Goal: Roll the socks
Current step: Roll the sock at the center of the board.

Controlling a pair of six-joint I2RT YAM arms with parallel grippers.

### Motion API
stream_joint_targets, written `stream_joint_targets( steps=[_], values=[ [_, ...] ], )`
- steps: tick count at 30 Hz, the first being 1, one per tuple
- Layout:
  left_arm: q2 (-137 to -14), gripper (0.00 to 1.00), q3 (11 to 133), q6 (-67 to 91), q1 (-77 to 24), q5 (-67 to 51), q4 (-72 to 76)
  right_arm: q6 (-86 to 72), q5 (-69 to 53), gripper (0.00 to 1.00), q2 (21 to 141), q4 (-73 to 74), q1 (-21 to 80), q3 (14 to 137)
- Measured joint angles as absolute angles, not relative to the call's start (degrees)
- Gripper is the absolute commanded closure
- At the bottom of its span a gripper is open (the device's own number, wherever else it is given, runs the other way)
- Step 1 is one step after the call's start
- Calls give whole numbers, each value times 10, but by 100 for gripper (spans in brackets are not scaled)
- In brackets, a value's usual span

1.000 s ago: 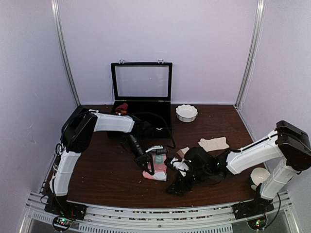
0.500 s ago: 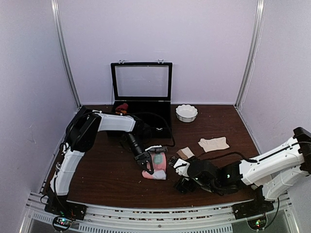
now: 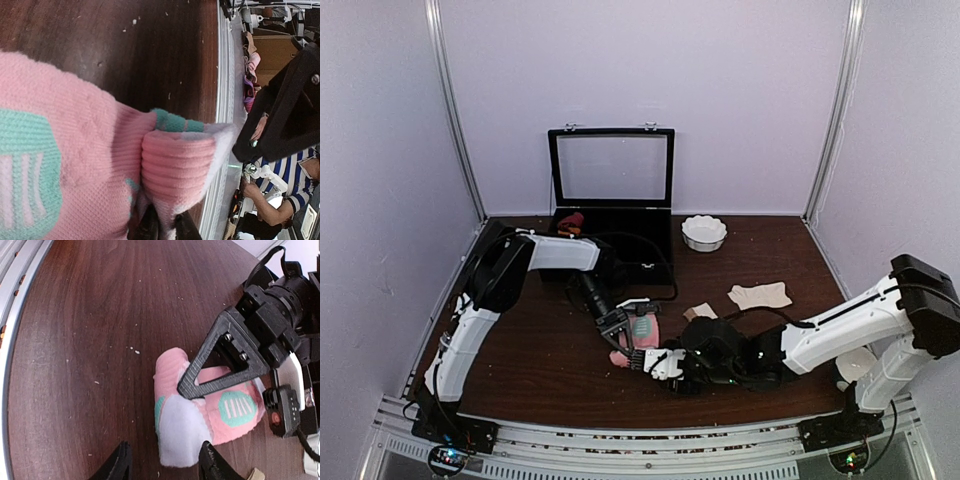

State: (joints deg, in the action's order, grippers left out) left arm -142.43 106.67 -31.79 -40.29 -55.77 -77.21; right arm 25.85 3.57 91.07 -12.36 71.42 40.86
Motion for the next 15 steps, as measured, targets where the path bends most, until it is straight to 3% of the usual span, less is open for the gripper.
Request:
stream_joint_targets(
  steps=[15],
  values=[
    [-1425,88,1065,-323,-401,-557,-777,347,-45,51,1033,-117,667,504]
  ],
)
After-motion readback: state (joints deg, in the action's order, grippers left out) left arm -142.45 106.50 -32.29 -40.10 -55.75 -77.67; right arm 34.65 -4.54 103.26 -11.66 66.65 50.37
